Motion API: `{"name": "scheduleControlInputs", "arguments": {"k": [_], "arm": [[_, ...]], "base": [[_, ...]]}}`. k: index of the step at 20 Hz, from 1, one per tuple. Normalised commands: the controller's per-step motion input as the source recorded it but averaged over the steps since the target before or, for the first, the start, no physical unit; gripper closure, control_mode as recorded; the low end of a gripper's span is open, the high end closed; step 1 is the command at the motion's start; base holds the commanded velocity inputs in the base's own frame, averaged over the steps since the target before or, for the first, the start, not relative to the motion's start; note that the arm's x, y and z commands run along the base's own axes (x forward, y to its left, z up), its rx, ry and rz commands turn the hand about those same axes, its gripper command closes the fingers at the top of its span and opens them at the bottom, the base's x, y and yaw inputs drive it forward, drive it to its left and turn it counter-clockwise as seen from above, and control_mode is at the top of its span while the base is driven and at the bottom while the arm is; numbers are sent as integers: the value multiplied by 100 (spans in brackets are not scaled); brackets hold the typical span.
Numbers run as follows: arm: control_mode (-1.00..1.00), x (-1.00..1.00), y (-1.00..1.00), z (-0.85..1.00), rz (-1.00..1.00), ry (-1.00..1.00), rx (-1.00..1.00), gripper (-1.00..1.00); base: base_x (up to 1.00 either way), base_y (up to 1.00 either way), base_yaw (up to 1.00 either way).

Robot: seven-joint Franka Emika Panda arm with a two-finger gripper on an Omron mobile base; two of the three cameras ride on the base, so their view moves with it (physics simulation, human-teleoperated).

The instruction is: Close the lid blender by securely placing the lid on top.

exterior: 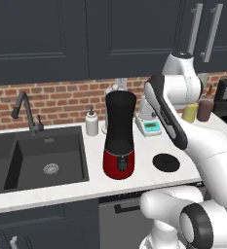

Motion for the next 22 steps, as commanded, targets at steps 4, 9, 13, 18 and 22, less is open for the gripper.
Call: {"name": "scheduleControlInputs", "arguments": {"k": [4,9,13,18,22], "arm": [[-100,-18,0,0,0,-2,0,-100],[-100,-17,5,-24,0,0,-1,-100],[-100,-52,-20,-71,0,0,1,-100],[-100,-47,-65,-76,-3,2,7,-100],[-100,-16,-61,-76,-5,6,1,-100]], "base": [[0,0,0],[0,0,0],[0,0,0],[0,0,0],[0,0,0]]}}
